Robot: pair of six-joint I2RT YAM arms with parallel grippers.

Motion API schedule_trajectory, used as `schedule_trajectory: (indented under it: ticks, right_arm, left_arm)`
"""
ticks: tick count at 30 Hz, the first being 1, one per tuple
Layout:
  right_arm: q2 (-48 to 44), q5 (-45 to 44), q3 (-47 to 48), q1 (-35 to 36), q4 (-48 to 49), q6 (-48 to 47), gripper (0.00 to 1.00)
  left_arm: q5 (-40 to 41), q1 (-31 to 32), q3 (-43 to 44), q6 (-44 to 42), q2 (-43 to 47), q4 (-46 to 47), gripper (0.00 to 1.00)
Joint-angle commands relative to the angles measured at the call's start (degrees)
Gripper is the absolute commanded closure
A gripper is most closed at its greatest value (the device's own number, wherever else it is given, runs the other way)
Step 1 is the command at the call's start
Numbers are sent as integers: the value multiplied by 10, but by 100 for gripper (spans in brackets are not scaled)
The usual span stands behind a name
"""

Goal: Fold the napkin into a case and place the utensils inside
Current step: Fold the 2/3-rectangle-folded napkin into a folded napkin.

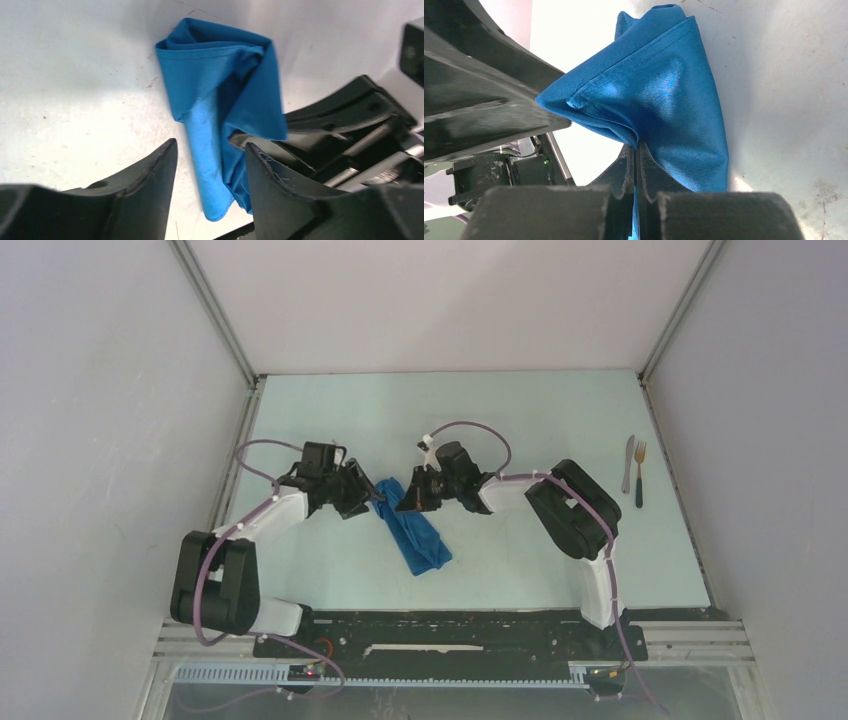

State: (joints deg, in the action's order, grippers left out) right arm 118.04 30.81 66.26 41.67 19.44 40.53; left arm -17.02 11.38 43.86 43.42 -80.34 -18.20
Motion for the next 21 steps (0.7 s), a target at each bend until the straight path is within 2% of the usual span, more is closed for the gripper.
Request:
schedule_trajectory:
  ticks: [1, 10, 12, 17, 21]
  right_arm:
    - [7, 18, 22, 0, -10, -32, 100]
    - [8, 4, 27, 6, -11, -31, 100]
    - [8, 2, 29, 5, -11, -28, 100]
    - [5, -7, 28, 5, -18, -30, 100]
    - [4, -16, 29, 6, -18, -30, 100]
  left_arm:
    - [-22, -1, 40, -20, 13, -20, 39]
    - [-9, 34, 145, -23, -76, -84, 33]
    - [0, 39, 146, -19, -76, -85, 33]
    - [57, 40, 93, -2, 6, -46, 31]
    - [37, 48, 131, -11, -38, -88, 31]
